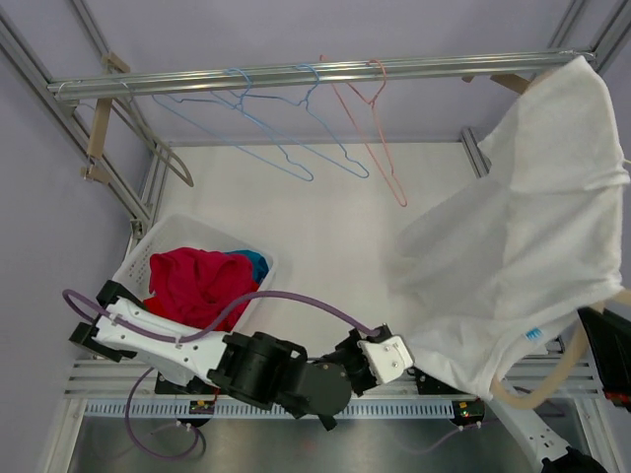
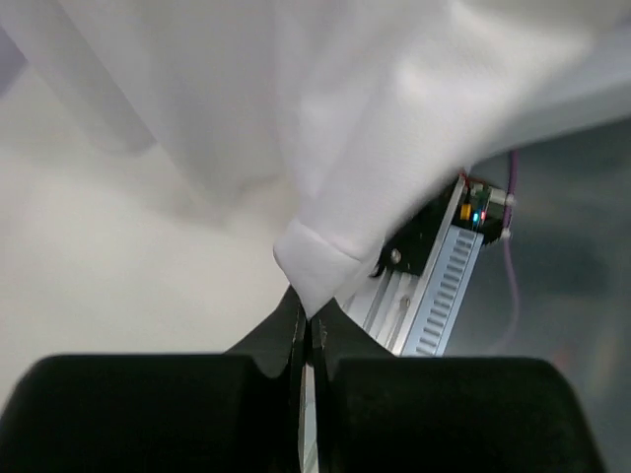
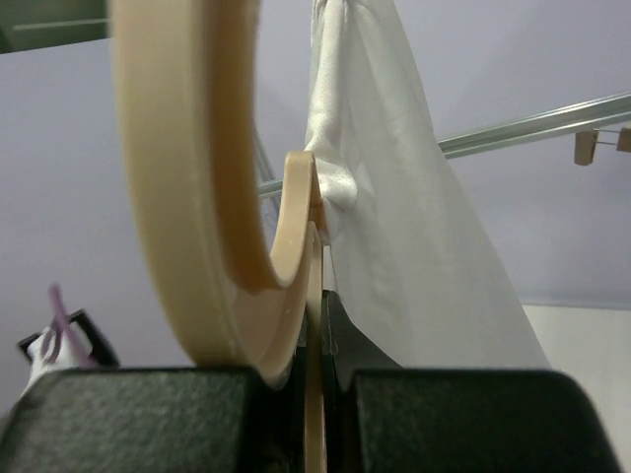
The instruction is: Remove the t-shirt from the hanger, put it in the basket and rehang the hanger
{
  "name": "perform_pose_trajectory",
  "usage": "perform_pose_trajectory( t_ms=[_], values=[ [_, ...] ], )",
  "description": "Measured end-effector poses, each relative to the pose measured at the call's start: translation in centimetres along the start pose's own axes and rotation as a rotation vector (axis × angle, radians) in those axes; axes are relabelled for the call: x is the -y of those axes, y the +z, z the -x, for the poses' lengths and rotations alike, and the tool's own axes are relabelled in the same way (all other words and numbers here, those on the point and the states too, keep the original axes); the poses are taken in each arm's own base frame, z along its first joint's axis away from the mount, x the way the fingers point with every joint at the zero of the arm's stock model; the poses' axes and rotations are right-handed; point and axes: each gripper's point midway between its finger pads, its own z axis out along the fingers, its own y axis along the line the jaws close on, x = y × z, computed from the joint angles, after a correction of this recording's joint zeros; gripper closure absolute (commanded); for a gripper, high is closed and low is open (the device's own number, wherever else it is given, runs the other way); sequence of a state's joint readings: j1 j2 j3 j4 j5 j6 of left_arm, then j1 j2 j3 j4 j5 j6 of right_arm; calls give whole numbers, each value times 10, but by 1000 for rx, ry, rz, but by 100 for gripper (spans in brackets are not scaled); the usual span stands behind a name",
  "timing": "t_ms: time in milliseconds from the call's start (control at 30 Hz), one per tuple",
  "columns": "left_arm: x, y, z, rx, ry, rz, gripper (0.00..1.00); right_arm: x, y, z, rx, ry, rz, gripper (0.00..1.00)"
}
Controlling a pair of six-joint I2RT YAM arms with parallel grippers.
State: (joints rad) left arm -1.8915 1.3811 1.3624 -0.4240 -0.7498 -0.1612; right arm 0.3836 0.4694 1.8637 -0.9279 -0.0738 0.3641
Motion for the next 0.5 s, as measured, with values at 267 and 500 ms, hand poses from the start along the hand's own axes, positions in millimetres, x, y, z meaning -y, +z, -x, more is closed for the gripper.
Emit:
perform_pose_trajectory(
  t_ms=[267,500],
  values=[
    [-47,-36,129,334,-1,92,100,-57,-82,22,54,20,293,100],
    [-76,-49,185,494,55,176,75,-75,-93,-8,-115,71,453,100]
  ],
)
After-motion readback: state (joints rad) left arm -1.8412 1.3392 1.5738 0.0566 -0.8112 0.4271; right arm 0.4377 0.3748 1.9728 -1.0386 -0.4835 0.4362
